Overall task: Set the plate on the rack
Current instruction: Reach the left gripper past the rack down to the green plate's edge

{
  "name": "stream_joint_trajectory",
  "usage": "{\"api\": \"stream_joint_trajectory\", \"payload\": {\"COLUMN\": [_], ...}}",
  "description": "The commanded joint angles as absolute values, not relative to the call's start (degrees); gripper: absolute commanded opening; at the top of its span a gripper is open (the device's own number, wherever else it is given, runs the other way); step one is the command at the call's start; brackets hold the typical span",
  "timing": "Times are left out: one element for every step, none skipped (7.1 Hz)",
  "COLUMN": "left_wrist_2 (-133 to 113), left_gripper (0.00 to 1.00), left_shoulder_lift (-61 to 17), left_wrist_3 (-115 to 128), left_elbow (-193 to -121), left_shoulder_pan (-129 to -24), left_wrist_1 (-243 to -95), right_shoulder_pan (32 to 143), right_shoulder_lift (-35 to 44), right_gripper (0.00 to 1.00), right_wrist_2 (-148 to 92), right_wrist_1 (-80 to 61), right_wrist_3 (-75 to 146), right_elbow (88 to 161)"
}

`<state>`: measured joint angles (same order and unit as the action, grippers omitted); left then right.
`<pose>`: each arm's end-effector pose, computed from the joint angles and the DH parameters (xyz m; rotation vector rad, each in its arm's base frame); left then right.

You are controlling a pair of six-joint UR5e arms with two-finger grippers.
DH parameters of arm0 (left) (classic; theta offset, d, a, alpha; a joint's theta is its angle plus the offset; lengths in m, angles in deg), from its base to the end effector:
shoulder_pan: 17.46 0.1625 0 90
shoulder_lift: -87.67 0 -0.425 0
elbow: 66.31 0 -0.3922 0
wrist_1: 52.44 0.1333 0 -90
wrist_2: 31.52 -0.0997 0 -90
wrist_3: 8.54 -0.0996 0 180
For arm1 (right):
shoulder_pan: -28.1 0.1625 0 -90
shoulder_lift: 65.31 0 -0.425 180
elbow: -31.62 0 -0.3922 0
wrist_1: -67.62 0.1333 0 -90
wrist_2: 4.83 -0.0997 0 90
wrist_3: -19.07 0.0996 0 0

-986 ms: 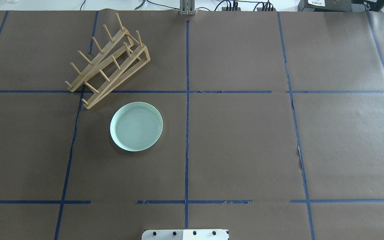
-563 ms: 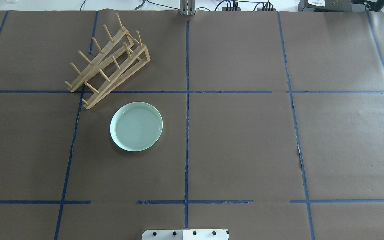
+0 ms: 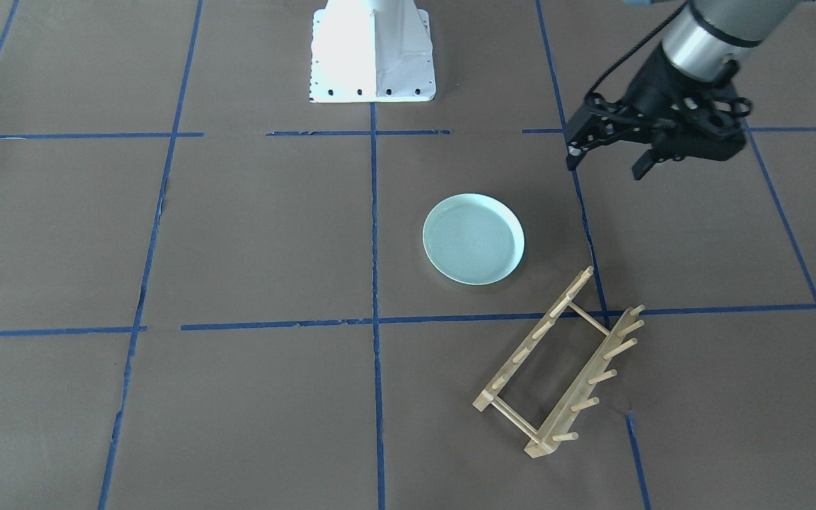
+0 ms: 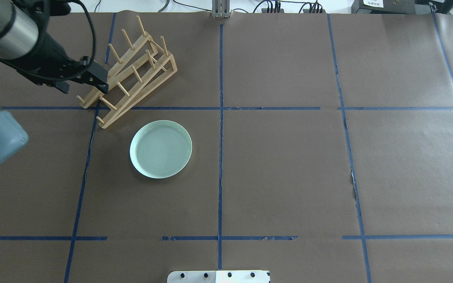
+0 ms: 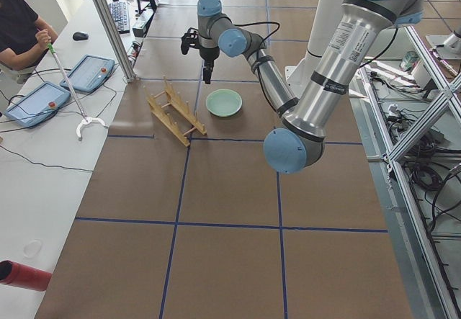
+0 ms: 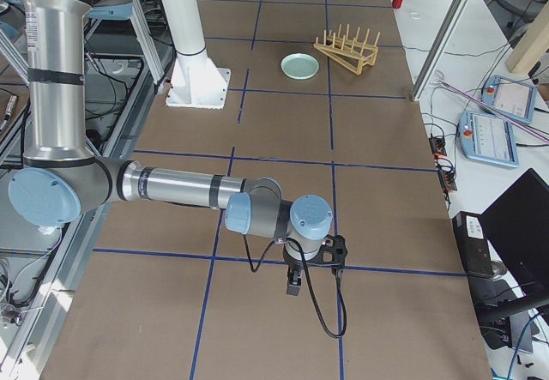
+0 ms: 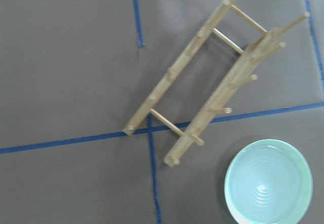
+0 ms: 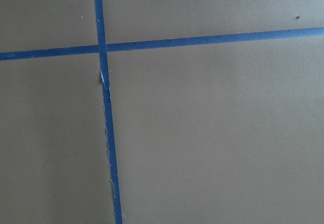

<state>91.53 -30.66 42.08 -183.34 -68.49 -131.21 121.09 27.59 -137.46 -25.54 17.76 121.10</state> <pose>0.2872 -0.4806 0.2044 0.1448 0.9139 0.0334 0.0898 -0.4566 0.6946 -0.0815 -0.7469 0.0707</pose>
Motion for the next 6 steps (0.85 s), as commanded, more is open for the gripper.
{"api": "stream_joint_trajectory", "payload": {"left_wrist_2": [81.26, 78.63, 73.56, 71.94, 71.84, 70.88], "left_gripper": [1.0, 1.0, 1.0, 1.0, 1.0, 1.0], "left_shoulder_lift": [-37.11, -38.27, -40.37, -43.44, -44.95, -46.35], "left_wrist_3": [50.41, 50.52, 51.21, 53.83, 54.21, 54.21], "left_elbow": [-179.37, -178.2, -175.06, -170.68, -167.5, -163.03], "left_shoulder_pan": [-57.99, -55.28, -51.42, -50.08, -48.33, -48.22], "left_wrist_1": [-130.49, -130.4, -130.14, -130.14, -130.49, -132.23], "right_shoulder_pan": [121.09, 121.09, 121.09, 121.09, 121.09, 121.09], "right_shoulder_lift": [27.59, 27.59, 27.59, 27.59, 27.59, 27.59], "right_gripper": [1.0, 1.0, 1.0, 1.0, 1.0, 1.0], "right_wrist_2": [-137.46, -137.46, -137.46, -137.46, -137.46, -137.46], "right_wrist_1": [-25.55, -25.55, -25.55, -25.55, -25.55, -25.55], "right_wrist_3": [17.75, 17.75, 17.84, 17.84, 17.75, 17.84], "right_elbow": [121.01, 121.1, 121.1, 121.1, 121.1, 121.01]}}
